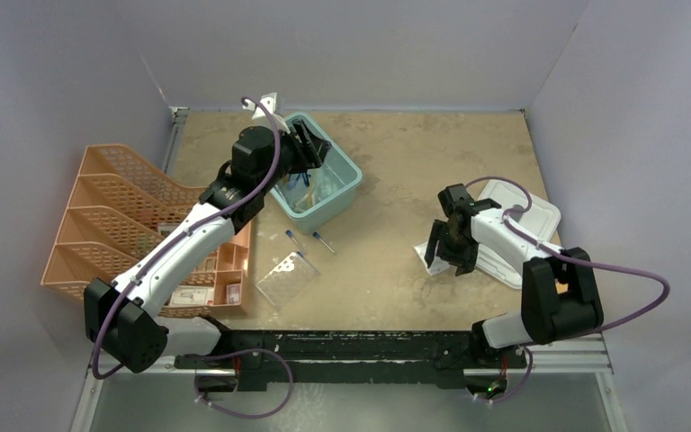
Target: Organize the chemistry lab equipment
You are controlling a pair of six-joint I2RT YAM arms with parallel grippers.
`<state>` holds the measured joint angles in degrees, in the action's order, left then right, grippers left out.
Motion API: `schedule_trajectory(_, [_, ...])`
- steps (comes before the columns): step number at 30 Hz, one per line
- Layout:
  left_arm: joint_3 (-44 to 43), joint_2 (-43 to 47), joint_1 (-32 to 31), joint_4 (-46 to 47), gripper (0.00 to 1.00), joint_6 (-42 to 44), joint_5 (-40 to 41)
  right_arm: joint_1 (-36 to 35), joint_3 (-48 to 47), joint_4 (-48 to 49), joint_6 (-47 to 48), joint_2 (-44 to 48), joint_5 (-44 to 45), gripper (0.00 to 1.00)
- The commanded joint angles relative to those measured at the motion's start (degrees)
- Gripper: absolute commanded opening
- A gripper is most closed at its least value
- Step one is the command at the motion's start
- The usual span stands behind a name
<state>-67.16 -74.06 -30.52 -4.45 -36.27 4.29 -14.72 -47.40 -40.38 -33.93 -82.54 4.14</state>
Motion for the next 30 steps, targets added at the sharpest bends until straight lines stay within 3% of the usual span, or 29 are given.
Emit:
schedule_trajectory(1, [-1.4, 1.8, -0.4, 0.9, 0.55, 0.1, 1.7, 1.7, 0.3, 5.1, -0.7, -2.5, -1.2, 0.64])
schedule_trajectory(10, [-1.5, 3.9, -0.4, -1.2, 0.55, 1.1, 4.7, 5.7, 6.0, 15.9, 0.2, -3.2, -10.1, 0.29])
schedule_trajectory(14, [-1.6, 4.3, -0.4, -1.8, 0.55, 1.7, 5.5, 5.9, 6.1, 19.1, 0.9, -3.0, -10.8, 0.0])
schedule_trajectory(23, [-2.2, 2.6, -0.4, -0.8, 0.55, 1.7, 2.5, 5.9, -0.5, 20.3, 6.4, 7.7, -10.6, 0.0])
schedule_trajectory(30, [-1.5, 0.7, -0.5, 2.4, 0.55, 1.5, -1.7, 5.9, -10.1, 20.0, 10.4, 11.5, -21.2, 0.0])
